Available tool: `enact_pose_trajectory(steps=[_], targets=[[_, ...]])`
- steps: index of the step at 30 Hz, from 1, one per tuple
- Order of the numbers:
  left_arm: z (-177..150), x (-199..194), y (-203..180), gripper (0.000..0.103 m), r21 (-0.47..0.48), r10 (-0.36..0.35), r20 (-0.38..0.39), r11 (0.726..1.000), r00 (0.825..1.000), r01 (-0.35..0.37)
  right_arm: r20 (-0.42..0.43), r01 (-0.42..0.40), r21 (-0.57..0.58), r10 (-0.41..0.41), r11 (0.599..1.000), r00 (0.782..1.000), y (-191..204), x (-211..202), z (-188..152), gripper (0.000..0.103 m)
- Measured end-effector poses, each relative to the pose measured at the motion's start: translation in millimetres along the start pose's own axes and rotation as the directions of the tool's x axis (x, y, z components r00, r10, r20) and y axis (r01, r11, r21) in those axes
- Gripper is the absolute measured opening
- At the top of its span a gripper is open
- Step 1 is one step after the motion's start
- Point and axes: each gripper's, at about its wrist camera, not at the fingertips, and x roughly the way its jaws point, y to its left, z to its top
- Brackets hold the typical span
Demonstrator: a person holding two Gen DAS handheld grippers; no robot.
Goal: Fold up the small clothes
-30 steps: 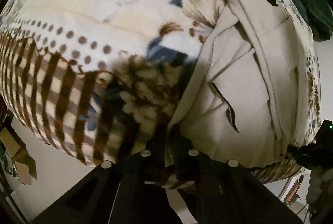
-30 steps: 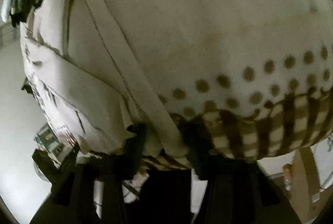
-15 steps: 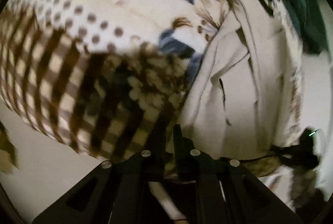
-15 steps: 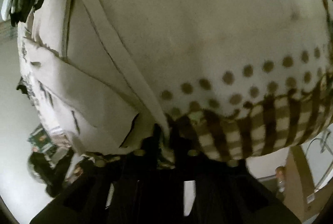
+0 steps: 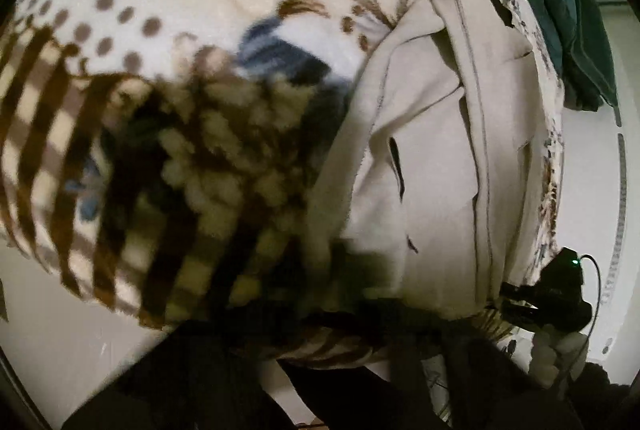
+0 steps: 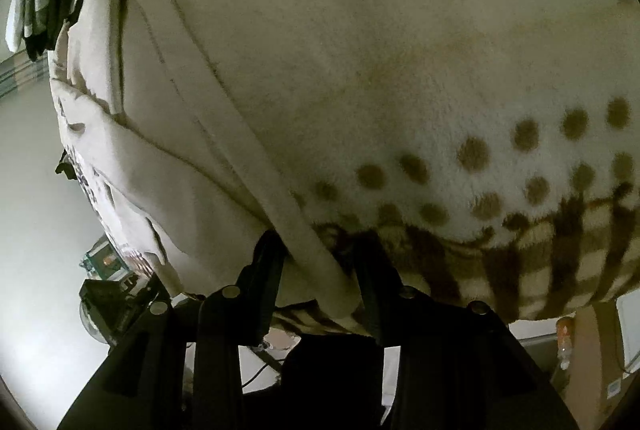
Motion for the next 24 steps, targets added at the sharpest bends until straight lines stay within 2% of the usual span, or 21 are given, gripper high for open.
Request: enact_pose_trajectory(steps=[1, 3, 8, 13, 17, 21, 24], targets=[[-1.5, -4.1, 1.7, 0.003, -0.018, -0.007, 0.008, 1.000, 1.000, 0.007, -0.006, 0.007, -0.014, -0.007, 1.000, 1.000, 3.4, -0.3, -2.2, 0.003], [-2.4, -8.1, 1.1, 0.003, -0.052, -0.008, 0.014, 0.999, 1.000, 0.009, 0.003, -0.002, -0.025, 0.003, 1.000, 1.000, 7.1, -5.2, -6.4, 0.003], [6.3, -38.8, -1.6, 0.002, -0.136, -0.078, 0.042, 0.987, 0.996, 0.083, 0.034, -0.086, -0.020, 0.087, 0.996, 0.996, 18.2, -35.0, -8.6, 0.003], [38.5, -72.0, -22.0, 0.002, -0.153, -0.145, 0.116, 0.975, 0.983, 0.162, 0.102, -0.162, -0.047, 0.166, 0.986, 0.981, 49.2, -76.5, 10.7, 0.003], [92.1, -73.6, -49.7, 0.002, -0.100, -0.165, 0.205, 0.977, 0.965, 0.188, 0.178, -0.177, -0.104, 0.193, 0.979, 0.965, 88.4, -96.7, 50.2, 0.003], [159.3, -53.8, -71.3, 0.004, -0.055, -0.204, 0.261, 0.973, 0.944, 0.226, 0.255, -0.219, -0.110, 0.240, 0.970, 0.937, 105.5, -107.9, 116.9, 0.003], [195.4, -41.7, -84.7, 0.009, -0.045, -0.180, 0.277, 0.979, 0.944, 0.200, 0.296, -0.225, -0.091, 0.242, 0.970, 0.924, 114.5, -106.3, 152.8, 0.006]])
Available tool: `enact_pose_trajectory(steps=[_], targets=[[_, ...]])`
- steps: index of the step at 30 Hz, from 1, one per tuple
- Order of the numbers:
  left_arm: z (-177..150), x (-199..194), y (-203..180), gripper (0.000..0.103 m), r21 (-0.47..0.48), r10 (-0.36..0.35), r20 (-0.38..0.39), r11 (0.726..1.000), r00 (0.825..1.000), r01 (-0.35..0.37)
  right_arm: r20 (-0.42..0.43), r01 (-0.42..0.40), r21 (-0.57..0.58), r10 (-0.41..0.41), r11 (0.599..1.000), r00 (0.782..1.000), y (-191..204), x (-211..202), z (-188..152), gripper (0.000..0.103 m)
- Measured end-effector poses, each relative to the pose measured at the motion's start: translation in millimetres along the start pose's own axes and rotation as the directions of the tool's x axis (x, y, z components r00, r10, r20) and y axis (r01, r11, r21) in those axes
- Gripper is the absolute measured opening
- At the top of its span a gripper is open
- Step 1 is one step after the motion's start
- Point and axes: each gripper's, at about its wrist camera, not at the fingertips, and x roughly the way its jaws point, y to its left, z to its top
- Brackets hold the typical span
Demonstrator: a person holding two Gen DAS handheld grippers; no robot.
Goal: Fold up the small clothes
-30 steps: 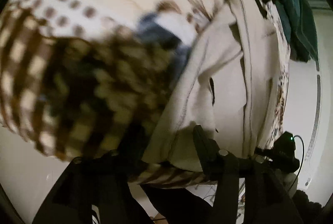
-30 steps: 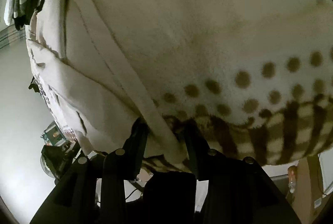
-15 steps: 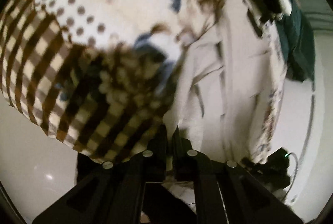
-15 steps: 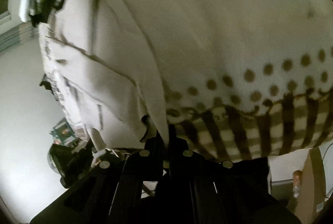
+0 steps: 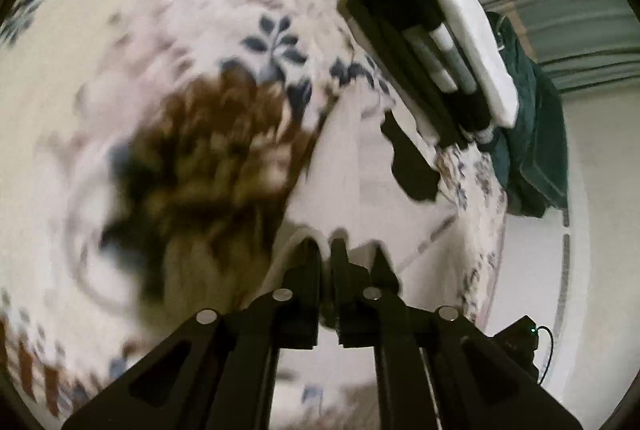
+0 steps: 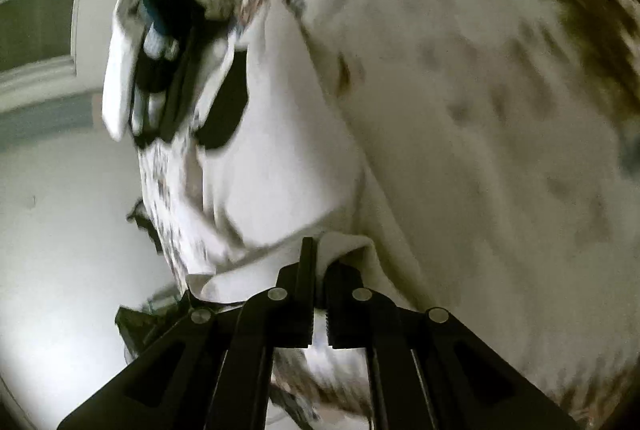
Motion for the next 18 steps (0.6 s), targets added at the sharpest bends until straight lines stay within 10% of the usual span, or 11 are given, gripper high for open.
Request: enact_pose_trajectory(steps=[4, 6, 15, 18], targets=[[12.0, -10.9, 6.6, 0.043, 0.025, 0.013, 0.040, 1.000, 0.999, -0.014, 0.058, 0.063, -0.039, -0.060, 0.997, 0.996, 5.8, -12.8, 14.4, 0.053], [9.3, -17.5, 15.1, 0.059, 0.034, 0.035, 0.054, 0.999, 0.998, -0.037, 0.053, 0.109, -0.086, -0.105, 0.990, 0.993, 8.1, -15.2, 13.6, 0.055], [6.1, 23.1, 14.7, 0.060, 0.155, 0.123, -0.050, 0.981, 0.991, -0.114, -0.002, 0.221, -0.174, -0.225, 0.960, 0.974, 7.9, 19.6, 15.1, 0.056], [11.3, 32.9, 3.7, 0.034, 0.202, 0.121, -0.015, 0.973, 0.993, -0.116, 0.027, 0.251, -0.192, -0.251, 0.949, 0.968, 16.4, 30.2, 16.8, 0.039]])
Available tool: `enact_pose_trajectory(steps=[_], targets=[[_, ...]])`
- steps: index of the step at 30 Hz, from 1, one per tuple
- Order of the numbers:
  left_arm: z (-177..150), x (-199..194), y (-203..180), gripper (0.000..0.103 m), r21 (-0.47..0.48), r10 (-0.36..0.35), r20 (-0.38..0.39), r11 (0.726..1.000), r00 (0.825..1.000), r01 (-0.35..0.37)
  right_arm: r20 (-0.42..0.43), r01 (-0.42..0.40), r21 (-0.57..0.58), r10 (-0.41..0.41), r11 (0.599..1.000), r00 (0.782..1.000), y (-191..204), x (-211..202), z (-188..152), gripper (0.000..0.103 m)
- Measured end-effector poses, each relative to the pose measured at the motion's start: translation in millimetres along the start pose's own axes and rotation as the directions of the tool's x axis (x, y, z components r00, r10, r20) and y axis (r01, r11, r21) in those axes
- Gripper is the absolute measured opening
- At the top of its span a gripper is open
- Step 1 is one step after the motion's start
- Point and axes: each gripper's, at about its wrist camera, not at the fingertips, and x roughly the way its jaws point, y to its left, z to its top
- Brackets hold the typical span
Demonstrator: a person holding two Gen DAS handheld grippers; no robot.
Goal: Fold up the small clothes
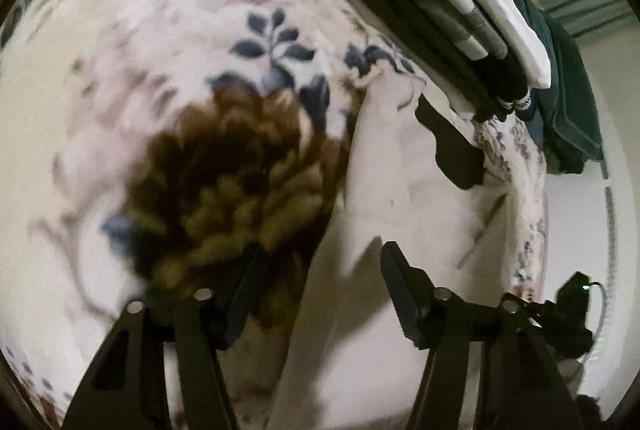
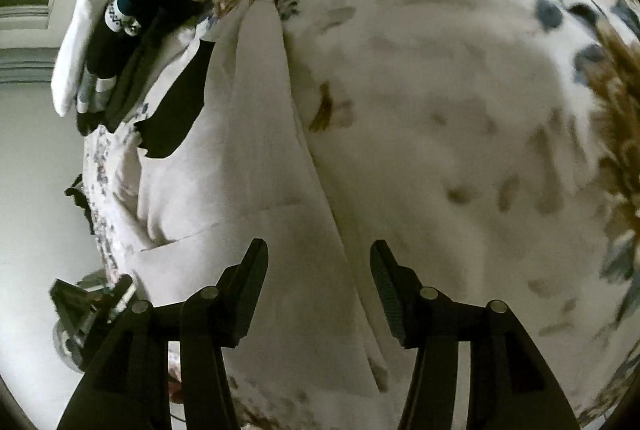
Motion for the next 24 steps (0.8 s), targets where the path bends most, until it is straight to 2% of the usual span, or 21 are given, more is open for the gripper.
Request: enact_pose_trajectory(steps=[1, 2, 5, 9, 13, 16, 18, 20, 21, 22, 24], targets=[[1.6, 2.3, -2.8, 0.003, 0.014, -0.006, -0.008, 1.000, 1.000, 0.006, 0.003, 0.017, -0.008, -0.017, 1.000, 1.000, 3.4, 1.7, 0.7, 0.016], [3.7, 4.5, -4.3, 0.001, 0.015, -0.007, -0.019, 1.000, 1.000, 0.007, 0.019, 0.033, -0.014, -0.032, 0.999, 0.999, 7.5, 1.8, 0.7, 0.008], [9.7, -3.0, -12.1, 0.001, 0.033, -0.030, 0.012, 0.999, 0.999, 0.029, 0.063, 0.020, -0.009, -0.019, 1.000, 0.998, 11.0, -8.1, -1.4, 0.004], [18.7, 3.5, -7.7, 0.001, 0.027, -0.007, 0.015, 1.000, 1.000, 0.006, 0.121, 0.048, 0.035, -0.052, 0.998, 0.991, 0.5, -19.8, 1.7, 0.003], [21.0, 27.7, 5.6, 0.001, 0.025, 0.039, -0.029, 0.999, 0.999, -0.039, 0.090, 0.080, 0.075, -0.086, 0.994, 0.992, -12.8, -7.6, 6.3, 0.002], [20.5, 37.2, 7.5, 0.002, 0.044, 0.045, -0.062, 0.998, 0.997, -0.042, 0.067, 0.105, 0.062, -0.110, 0.992, 0.992, -10.9, 1.6, 9.4, 0.003], [22.8, 36.0, 8.1, 0.006, 0.038, 0.045, -0.079, 0.998, 0.996, -0.042, 0.034, 0.112, 0.063, -0.114, 0.992, 0.993, -10.0, 8.4, 12.5, 0.003], [29.7, 31.0, 7.1, 0.006, 0.020, 0.047, -0.099, 0.999, 0.994, -0.045, -0.006, 0.131, 0.063, -0.130, 0.989, 0.991, -7.9, 10.7, 17.3, 0.006], [35.2, 26.3, 4.8, 0.009, 0.017, 0.058, -0.103, 0.998, 0.993, -0.057, -0.026, 0.133, 0.059, -0.131, 0.989, 0.991, -5.9, 10.2, 20.8, 0.008], [40.9, 20.0, 0.6, 0.017, 0.029, 0.085, -0.089, 0.996, 0.992, -0.082, -0.045, 0.123, 0.054, -0.121, 0.991, 0.992, -3.3, 8.1, 24.9, 0.013], [57.6, 5.3, -14.0, 0.035, 0.072, 0.093, -0.033, 0.993, 0.995, -0.091, -0.050, 0.122, 0.038, -0.120, 0.992, 0.992, 4.7, 0.0, 32.5, 0.040]])
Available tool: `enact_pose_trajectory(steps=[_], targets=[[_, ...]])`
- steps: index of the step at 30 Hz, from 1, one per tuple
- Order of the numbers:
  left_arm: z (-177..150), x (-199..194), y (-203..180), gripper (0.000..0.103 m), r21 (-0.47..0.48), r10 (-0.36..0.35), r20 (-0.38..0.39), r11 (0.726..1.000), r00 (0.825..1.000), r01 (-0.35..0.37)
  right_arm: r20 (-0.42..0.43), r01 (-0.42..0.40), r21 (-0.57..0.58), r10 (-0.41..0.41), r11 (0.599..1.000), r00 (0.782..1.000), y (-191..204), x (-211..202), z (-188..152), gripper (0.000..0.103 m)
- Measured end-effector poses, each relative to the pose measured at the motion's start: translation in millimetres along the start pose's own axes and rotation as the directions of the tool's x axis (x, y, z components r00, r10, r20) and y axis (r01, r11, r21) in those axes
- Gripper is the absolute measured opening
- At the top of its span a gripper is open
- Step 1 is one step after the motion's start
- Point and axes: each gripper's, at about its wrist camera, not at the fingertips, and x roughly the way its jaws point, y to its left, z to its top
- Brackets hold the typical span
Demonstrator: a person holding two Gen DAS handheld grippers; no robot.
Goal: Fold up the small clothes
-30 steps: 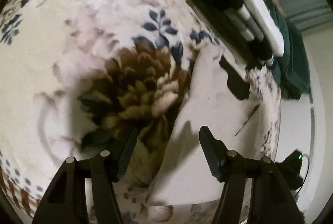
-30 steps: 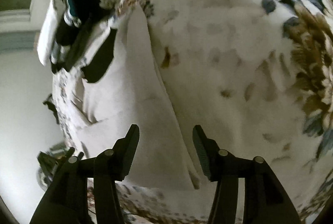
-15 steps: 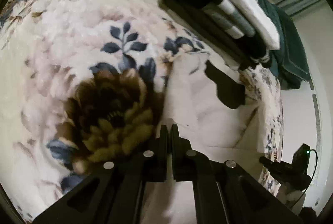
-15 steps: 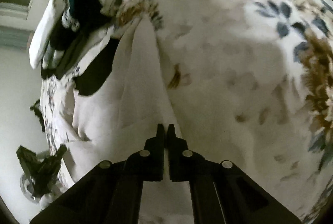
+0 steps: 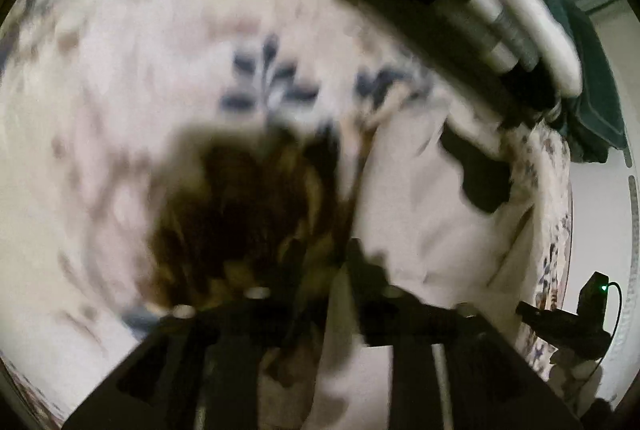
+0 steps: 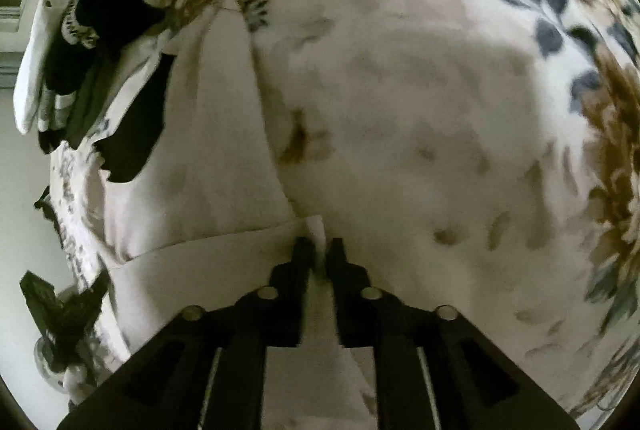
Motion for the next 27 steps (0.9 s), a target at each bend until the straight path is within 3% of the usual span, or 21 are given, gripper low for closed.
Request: enact_pose_trajectory(steps=[1, 2, 7, 11, 16, 18, 19, 20, 22, 24, 26, 27], targets=[[7.1, -4.4, -4.0, 0.049, 0.017, 0.001, 0.019, 1.000, 1.000, -0.001, 0.012, -0.007, -0.011, 0.007, 1.000, 1.000, 4.7, -6.4, 4.9, 0.059], [17.3, -7.8, -11.0, 0.057, 0.041, 0.002, 0.042, 0.999, 0.999, -0.003, 0.025, -0.013, -0.017, 0.014, 1.000, 1.000, 9.1, -11.7, 9.9, 0.062], [68.7, 10.9, -58.1, 0.058, 0.231, 0.002, 0.060, 0.973, 0.998, -0.016, 0.091, 0.020, -0.088, -0.012, 0.996, 0.996, 45.0, -24.5, 54.4, 0.062], [89.7, 57.6, -96.6, 0.058, 0.420, 0.068, -0.010, 0.906, 0.998, -0.057, 0.093, 0.078, -0.145, -0.065, 0.986, 0.994, 75.6, -9.7, 100.4, 0.062], [96.6, 101.5, -114.9, 0.058, 0.527, 0.138, -0.091, 0.847, 0.986, -0.070, 0.081, 0.173, -0.231, -0.159, 0.957, 0.984, 106.6, 19.3, 147.9, 0.062], [95.1, 110.1, -118.6, 0.055, 0.562, 0.171, -0.091, 0.822, 0.981, -0.091, 0.040, 0.196, -0.278, -0.193, 0.940, 0.980, 117.4, 33.6, 158.1, 0.062], [94.6, 110.3, -120.5, 0.045, 0.576, 0.175, -0.083, 0.812, 0.981, -0.096, 0.016, 0.204, -0.307, -0.210, 0.929, 0.978, 123.2, 40.4, 161.2, 0.062], [92.9, 108.9, -121.7, 0.025, 0.591, 0.171, -0.073, 0.801, 0.983, -0.095, 0.004, 0.216, -0.337, -0.228, 0.916, 0.974, 128.7, 45.6, 163.1, 0.062], [91.5, 109.0, -121.3, 0.009, 0.596, 0.164, -0.085, 0.799, 0.983, -0.082, -0.019, 0.246, -0.400, -0.277, 0.883, 0.961, 139.0, 57.6, 165.5, 0.062], [89.7, 104.9, -119.8, 0.005, 0.598, 0.156, -0.066, 0.797, 0.986, -0.086, -0.026, 0.267, -0.440, -0.309, 0.857, 0.951, 146.0, 64.3, 166.5, 0.054], [89.4, 97.2, -120.5, 0.004, 0.595, 0.141, -0.057, 0.800, 0.988, -0.080, -0.010, 0.272, -0.458, -0.310, 0.847, 0.951, 151.9, 61.3, 165.5, 0.010], [88.8, 91.0, -120.5, 0.004, 0.591, 0.126, -0.051, 0.804, 0.991, -0.072, 0.006, 0.275, -0.455, -0.306, 0.847, 0.952, 154.1, 57.6, 164.4, 0.010]])
